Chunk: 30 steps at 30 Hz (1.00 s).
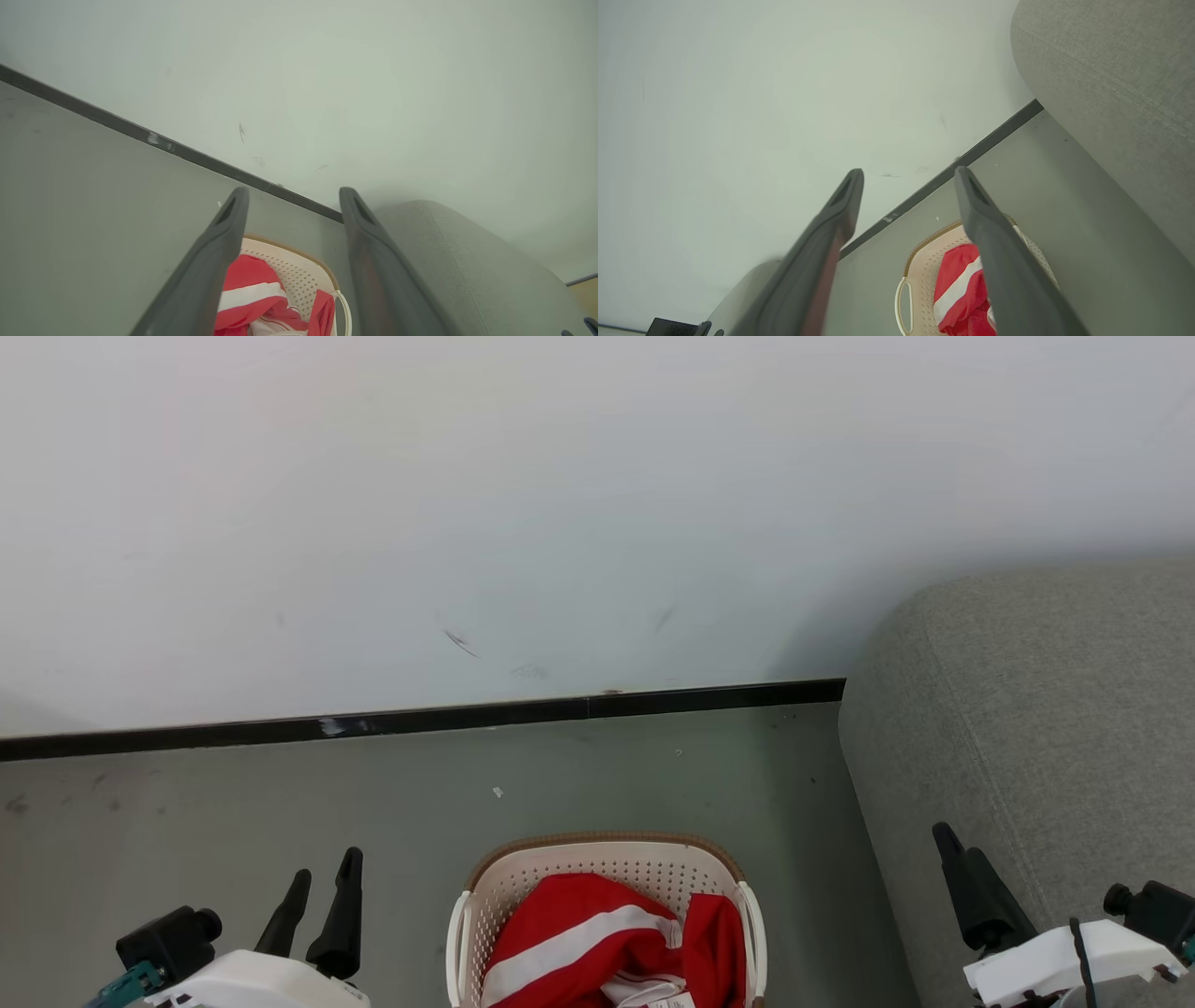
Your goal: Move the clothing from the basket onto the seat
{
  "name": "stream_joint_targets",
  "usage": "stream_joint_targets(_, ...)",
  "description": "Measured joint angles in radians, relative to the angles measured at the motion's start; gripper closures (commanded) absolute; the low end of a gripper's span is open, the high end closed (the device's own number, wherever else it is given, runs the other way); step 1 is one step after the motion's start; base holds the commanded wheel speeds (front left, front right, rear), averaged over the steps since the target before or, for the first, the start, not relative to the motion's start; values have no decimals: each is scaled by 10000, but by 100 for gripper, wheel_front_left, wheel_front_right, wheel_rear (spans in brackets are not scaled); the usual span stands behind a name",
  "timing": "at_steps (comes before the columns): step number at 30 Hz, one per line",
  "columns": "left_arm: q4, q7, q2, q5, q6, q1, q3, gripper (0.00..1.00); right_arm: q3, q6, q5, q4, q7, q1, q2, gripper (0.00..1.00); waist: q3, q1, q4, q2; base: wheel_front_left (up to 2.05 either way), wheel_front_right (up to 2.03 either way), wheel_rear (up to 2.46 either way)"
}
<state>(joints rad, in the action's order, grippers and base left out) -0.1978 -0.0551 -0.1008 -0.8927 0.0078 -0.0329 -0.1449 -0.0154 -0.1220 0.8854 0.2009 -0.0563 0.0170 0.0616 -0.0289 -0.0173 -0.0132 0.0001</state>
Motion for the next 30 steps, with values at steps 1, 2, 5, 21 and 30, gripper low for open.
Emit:
stream_joint_targets(1,8,-8,-2,186,82,0,-56,0,4,0,-190,-8,-42,2,-4,0,-3,3,-3,0,0,0,0)
stream_joint_targets(2,8,-42,-8,332,102,0,-105,0,6,0,-360,-17,-73,6,-10,0,-6,8,-5,0,0,0,0)
stream_joint_targets(5,25,-128,-12,756,293,0,-259,0,21,0,-917,-48,-174,24,-29,0,-13,26,-12,0,0,0,0)
stream_joint_targets(21,228,-644,-44,2807,1011,3,-798,0,130,-6,-3549,-341,-627,253,-205,0,37,137,-27,0,0,0,0)
stream_joint_targets(30,353,-917,-188,3944,1409,3,-1011,0,261,-10,-4918,-520,-897,440,-234,0,79,159,-39,0,0,0,0)
